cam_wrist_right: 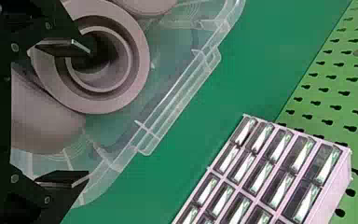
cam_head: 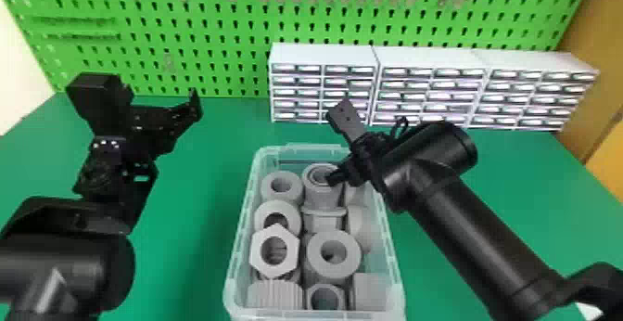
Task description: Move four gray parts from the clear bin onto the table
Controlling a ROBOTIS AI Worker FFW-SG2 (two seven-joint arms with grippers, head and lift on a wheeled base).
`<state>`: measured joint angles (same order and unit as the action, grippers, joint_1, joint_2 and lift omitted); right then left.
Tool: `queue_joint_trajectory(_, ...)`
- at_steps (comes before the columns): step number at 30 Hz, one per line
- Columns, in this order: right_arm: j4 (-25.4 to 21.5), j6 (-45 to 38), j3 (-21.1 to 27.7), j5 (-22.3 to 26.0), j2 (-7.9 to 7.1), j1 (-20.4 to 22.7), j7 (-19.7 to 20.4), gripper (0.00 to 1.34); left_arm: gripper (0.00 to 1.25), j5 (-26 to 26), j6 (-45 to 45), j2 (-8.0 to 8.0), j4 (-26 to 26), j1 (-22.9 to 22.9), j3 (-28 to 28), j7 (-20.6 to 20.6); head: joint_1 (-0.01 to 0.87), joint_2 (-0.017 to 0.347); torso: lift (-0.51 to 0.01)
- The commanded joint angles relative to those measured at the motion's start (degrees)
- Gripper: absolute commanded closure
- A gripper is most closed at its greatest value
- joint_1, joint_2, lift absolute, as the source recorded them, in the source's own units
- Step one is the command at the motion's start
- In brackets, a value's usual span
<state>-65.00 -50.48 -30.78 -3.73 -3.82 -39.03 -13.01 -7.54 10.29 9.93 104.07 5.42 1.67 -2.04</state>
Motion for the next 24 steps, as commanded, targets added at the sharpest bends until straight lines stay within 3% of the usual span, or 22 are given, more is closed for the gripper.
queue_joint_trajectory(1,0.4,0.6,0.0,-0.3,0.21,-0.1,1.1,0.34,0.11,0.0,0.1,0.00,0.0,0.0,0.0,0.1,0.687,0.026,-0.050)
queue_joint_trajectory(24,2.9,2.8,-2.2,0.3,0.48,0.0,4.6,0.34,0.11,-0.1,0.0,0.09,-0.1,0.3,0.0,0.5,0.687,0.026,-0.050)
